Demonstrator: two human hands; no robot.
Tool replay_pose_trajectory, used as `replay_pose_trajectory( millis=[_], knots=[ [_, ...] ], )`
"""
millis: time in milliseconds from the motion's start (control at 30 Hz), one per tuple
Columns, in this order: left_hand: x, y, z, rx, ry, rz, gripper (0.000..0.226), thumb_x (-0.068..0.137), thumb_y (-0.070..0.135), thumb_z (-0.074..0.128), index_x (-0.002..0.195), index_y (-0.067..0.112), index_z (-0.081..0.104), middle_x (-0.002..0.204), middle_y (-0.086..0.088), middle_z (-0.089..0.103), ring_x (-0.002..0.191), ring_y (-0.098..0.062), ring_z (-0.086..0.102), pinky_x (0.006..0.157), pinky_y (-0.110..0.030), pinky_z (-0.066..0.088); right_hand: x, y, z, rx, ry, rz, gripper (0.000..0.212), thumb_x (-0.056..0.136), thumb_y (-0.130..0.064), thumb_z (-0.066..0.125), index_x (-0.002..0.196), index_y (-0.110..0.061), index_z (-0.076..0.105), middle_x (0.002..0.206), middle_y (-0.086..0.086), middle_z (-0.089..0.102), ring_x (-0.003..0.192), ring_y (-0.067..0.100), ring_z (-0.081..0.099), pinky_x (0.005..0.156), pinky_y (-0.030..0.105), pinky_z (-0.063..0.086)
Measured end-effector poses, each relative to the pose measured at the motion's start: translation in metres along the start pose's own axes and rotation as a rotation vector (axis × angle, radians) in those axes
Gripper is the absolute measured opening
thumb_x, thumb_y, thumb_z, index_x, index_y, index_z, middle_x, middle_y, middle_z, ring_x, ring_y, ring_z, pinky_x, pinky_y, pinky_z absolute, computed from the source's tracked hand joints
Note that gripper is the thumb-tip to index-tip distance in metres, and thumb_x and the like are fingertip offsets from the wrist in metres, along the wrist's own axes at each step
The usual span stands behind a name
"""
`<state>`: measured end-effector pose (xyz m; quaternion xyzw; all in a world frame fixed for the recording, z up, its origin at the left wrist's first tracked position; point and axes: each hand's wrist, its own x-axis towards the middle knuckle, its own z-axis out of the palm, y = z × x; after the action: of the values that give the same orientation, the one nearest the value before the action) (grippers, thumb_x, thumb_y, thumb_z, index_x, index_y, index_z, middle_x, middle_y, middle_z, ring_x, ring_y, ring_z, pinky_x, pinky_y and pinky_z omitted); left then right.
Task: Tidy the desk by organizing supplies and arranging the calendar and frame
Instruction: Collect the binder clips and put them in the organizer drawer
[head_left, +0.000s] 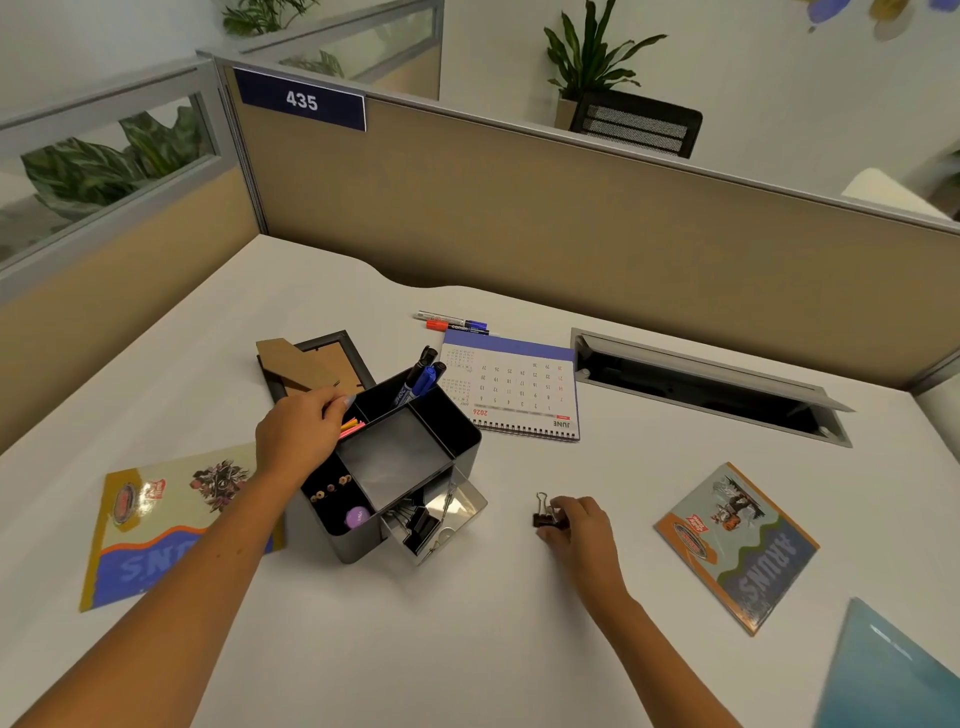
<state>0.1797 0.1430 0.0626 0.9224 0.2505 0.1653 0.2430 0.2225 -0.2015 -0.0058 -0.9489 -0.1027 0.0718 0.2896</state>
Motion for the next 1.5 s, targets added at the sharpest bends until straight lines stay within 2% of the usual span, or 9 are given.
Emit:
replay_pose_trajectory(
  millis=[300, 467, 667, 833, 967, 1100, 1200, 1333, 1500],
  knots=[
    [0.001, -0.001, 0.002, 0.004, 0.007, -0.001, 0.024, 0.095, 0.035, 0.049, 0.091, 0.021, 0.068, 0.064, 0.002, 0.055, 0.065, -0.020, 0.050, 0.053, -0.027, 0.033, -0.003, -0.029, -0.015, 0.192, 0.091, 0.059, 0.013, 0.079, -0.007, 0.065, 0.089, -0.014, 0.060, 0.090, 0.002, 0.061, 0.080, 0.015, 0.058, 0.067, 0.017, 0.045],
    [0.002, -0.002, 0.003, 0.012, 0.004, -0.003, 0.024, 0.094, 0.035, 0.049, 0.093, 0.021, 0.069, 0.065, 0.002, 0.056, 0.065, -0.021, 0.051, 0.052, -0.026, 0.033, -0.013, -0.090, -0.030, 0.421, 0.232, -0.237, 0.017, 0.081, 0.000, 0.062, 0.088, -0.014, 0.067, 0.089, -0.005, 0.064, 0.080, 0.010, 0.063, 0.068, 0.016, 0.054],
    [0.003, -0.003, 0.003, 0.013, 0.005, -0.004, 0.024, 0.094, 0.036, 0.050, 0.092, 0.022, 0.069, 0.063, 0.003, 0.055, 0.064, -0.021, 0.052, 0.052, -0.026, 0.035, -0.021, -0.124, -0.012, 0.151, -0.052, -0.503, 0.018, 0.089, -0.011, 0.058, 0.104, -0.016, 0.066, 0.098, -0.001, 0.066, 0.085, 0.009, 0.061, 0.079, 0.022, 0.052],
    [0.004, -0.005, 0.004, 0.009, 0.005, -0.001, 0.024, 0.094, 0.036, 0.049, 0.092, 0.023, 0.069, 0.068, -0.001, 0.062, 0.066, -0.021, 0.053, 0.053, -0.027, 0.036, -0.023, -0.124, -0.003, 0.116, -0.100, -0.480, 0.023, 0.091, -0.009, 0.055, 0.111, -0.014, 0.064, 0.106, 0.002, 0.067, 0.096, 0.013, 0.062, 0.085, 0.020, 0.049],
    [0.003, -0.004, 0.003, -0.003, -0.001, -0.001, 0.024, 0.094, 0.036, 0.050, 0.090, 0.022, 0.069, 0.065, -0.001, 0.060, 0.065, -0.023, 0.054, 0.054, -0.029, 0.040, -0.019, -0.114, -0.013, 0.275, 0.057, -0.420, 0.016, 0.088, -0.005, 0.060, 0.097, -0.014, 0.070, 0.095, -0.003, 0.069, 0.085, 0.005, 0.063, 0.076, 0.009, 0.048],
    [0.002, -0.002, 0.002, -0.008, -0.003, -0.002, 0.025, 0.094, 0.036, 0.049, 0.090, 0.021, 0.069, 0.065, 0.000, 0.058, 0.065, -0.021, 0.052, 0.054, -0.027, 0.037, -0.010, -0.084, -0.016, 0.283, 0.210, -0.214, 0.021, 0.087, -0.002, 0.057, 0.100, -0.016, 0.067, 0.098, -0.007, 0.061, 0.090, 0.012, 0.062, 0.079, 0.016, 0.051],
    [0.002, -0.002, 0.003, -0.011, -0.003, -0.003, 0.026, 0.094, 0.037, 0.049, 0.093, 0.022, 0.069, 0.068, -0.001, 0.061, 0.065, -0.020, 0.052, 0.053, -0.027, 0.035, -0.008, -0.059, -0.009, 0.046, 0.030, -0.079, 0.037, 0.090, -0.017, 0.056, 0.126, -0.018, 0.055, 0.132, 0.001, 0.050, 0.121, 0.025, 0.047, 0.103, 0.031, 0.038],
    [0.003, -0.004, 0.003, -0.004, -0.001, 0.001, 0.026, 0.094, 0.038, 0.048, 0.095, 0.022, 0.069, 0.069, -0.002, 0.062, 0.066, -0.021, 0.052, 0.054, -0.027, 0.036, -0.018, -0.040, 0.003, -0.239, -0.220, -0.061, 0.058, 0.092, -0.032, 0.053, 0.144, -0.023, 0.030, 0.154, 0.000, 0.020, 0.138, 0.029, 0.020, 0.110, 0.037, 0.027],
    [0.002, -0.002, 0.002, -0.006, -0.003, -0.008, 0.026, 0.094, 0.037, 0.049, 0.096, 0.022, 0.069, 0.065, 0.000, 0.057, 0.065, -0.021, 0.052, 0.053, -0.027, 0.037, -0.034, -0.034, 0.014, -0.206, -0.053, -0.201, 0.026, 0.093, -0.022, 0.052, 0.116, -0.014, 0.061, 0.128, 0.003, 0.051, 0.116, 0.024, 0.046, 0.085, 0.020, 0.039]
  ],
)
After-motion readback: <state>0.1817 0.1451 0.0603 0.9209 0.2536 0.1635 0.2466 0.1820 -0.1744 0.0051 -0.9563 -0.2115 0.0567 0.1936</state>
